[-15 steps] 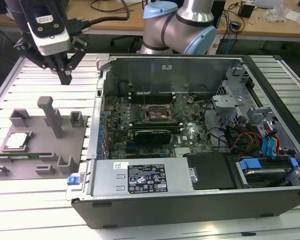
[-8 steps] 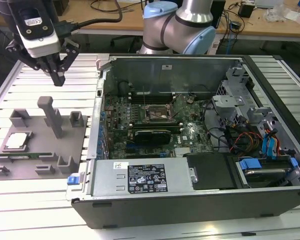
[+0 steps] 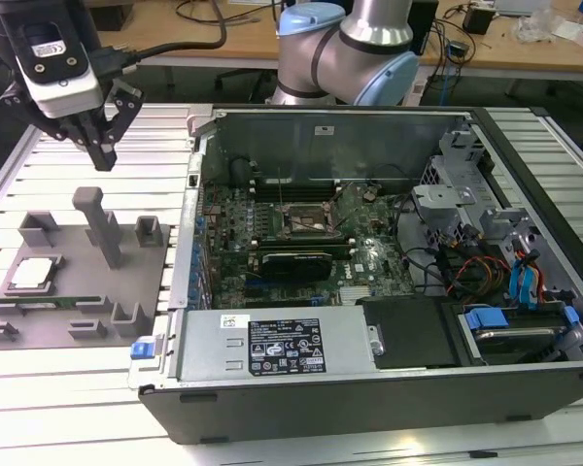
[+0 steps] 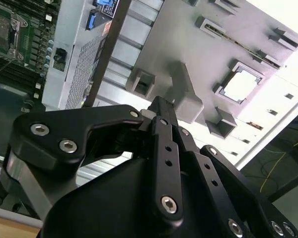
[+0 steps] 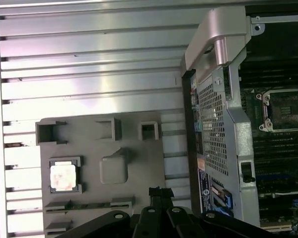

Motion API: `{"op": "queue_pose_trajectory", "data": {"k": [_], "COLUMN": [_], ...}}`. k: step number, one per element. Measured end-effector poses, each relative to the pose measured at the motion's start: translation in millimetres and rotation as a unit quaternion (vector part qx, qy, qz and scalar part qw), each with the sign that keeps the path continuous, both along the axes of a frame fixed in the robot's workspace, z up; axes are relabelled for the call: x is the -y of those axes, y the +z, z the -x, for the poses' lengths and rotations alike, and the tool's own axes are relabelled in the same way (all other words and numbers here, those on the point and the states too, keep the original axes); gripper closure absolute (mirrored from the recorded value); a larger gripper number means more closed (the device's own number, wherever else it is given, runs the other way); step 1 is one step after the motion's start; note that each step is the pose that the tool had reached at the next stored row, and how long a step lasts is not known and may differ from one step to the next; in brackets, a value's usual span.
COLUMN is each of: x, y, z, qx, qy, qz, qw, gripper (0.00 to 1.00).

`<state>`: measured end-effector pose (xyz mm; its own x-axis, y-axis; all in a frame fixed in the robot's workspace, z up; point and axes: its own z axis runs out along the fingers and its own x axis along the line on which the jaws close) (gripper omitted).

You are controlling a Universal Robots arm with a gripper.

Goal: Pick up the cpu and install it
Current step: 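Reach for the cpu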

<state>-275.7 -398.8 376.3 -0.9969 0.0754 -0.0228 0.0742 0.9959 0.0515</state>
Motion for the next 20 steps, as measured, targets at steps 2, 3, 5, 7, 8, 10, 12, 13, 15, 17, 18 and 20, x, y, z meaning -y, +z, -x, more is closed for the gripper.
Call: {"op": "queue_pose_trajectory", "data": {"k": [2,3,5,7,8,10,12,13,15,17,18,20], "x": [0.0,0.0,0.0,0.0,0.0,0.0,0.0,0.0,0.1,0.0,0.0,0.0], "y": [-2.4,-6.7,-9.2,-10.4,-11.0,-11.9,-13.3,-13.6,-13.9,-14.6,-14.6,-15.0], "z": [2.4,5.5,9.8,11.5,12.4,13.7,16.2,16.8,17.0,18.0,18.3,19.2], "qx": [0.0,-0.0001,0.0001,0.0001,0.0,0.0,0.0,0.0,-0.0001,0.0001,0.0,0.0], "qy": [0.0,0.0,0.0,0.0,0.0,0.0,0.0,0.0,0.0,0.0,0.0,0.0], "qz": [0.0,0.0001,0.0,-0.0001,0.0,0.0,0.0,0.0,0.0001,-0.0003,-0.0003,-0.0005], "qw": [1.0,1.0,1.0,1.0,1.0,1.0,1.0,1.0,1.0,1.0,1.0,1.0], "gripper": [0.89,0.89,0.89,0.89,0.89,0.89,0.89,0.89,0.89,0.89,0.89,0.89]}}
